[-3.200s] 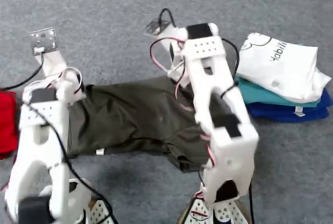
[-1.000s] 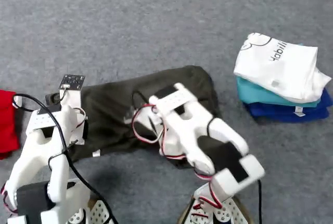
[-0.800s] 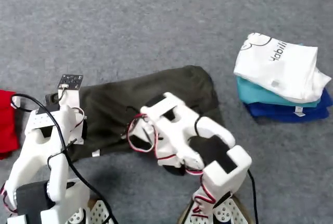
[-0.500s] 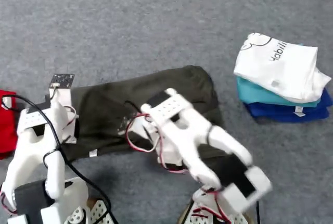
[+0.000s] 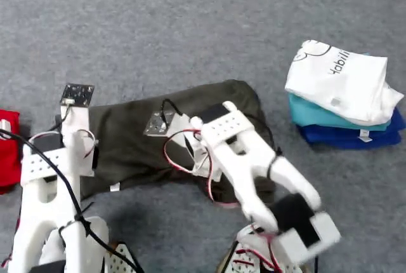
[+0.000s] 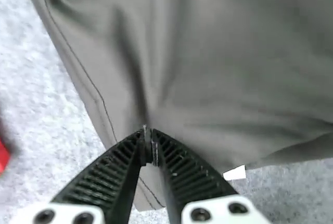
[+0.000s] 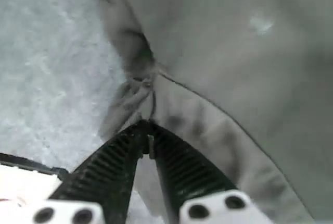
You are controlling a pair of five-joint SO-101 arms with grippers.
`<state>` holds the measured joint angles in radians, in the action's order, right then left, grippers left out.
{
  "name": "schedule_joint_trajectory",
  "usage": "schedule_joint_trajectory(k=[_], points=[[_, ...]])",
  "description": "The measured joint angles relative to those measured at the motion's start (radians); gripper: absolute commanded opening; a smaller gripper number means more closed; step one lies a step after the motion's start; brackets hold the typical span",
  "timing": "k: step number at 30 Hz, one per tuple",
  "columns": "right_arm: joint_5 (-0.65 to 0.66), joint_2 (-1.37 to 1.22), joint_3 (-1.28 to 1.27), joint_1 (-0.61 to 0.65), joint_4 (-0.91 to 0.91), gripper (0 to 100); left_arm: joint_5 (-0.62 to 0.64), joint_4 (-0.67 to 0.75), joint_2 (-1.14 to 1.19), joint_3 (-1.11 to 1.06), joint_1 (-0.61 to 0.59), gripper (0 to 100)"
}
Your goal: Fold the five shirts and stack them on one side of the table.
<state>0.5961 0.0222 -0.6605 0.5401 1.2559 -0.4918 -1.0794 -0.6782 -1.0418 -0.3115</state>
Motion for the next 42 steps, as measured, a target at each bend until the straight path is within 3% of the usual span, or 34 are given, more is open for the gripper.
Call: schedule_joint_trajectory(k=[6,14,19,24,27,33,39,42], points=[[0.006,-0.178,0.020,-0.011,-0.012,0.2,-0.003,0.000,-0.038,-0.023,0.000,2],[0.008,-0.227,0.025,0.095,0.052,0.2,0.133,0.003,-0.060,0.049,0.003,2],[0.006,-0.198,0.049,0.078,0.097,0.2,0.138,0.097,-0.060,0.000,0.003,2],[0.008,-0.018,0.130,-0.035,0.190,0.2,0.138,0.256,-0.060,-0.178,0.002,2],[0.091,0.121,0.163,-0.098,0.273,0.2,0.138,0.310,-0.060,-0.232,-0.060,2],[0.382,0.341,0.130,-0.126,0.414,0.3,0.138,0.333,-0.060,-0.230,-0.209,2],[0.417,0.465,-0.127,-0.126,0.305,16.1,0.143,0.362,-0.060,-0.239,-0.221,2],[0.419,0.520,-0.278,-0.083,0.207,18.6,0.144,0.376,-0.060,-0.247,-0.224,2]])
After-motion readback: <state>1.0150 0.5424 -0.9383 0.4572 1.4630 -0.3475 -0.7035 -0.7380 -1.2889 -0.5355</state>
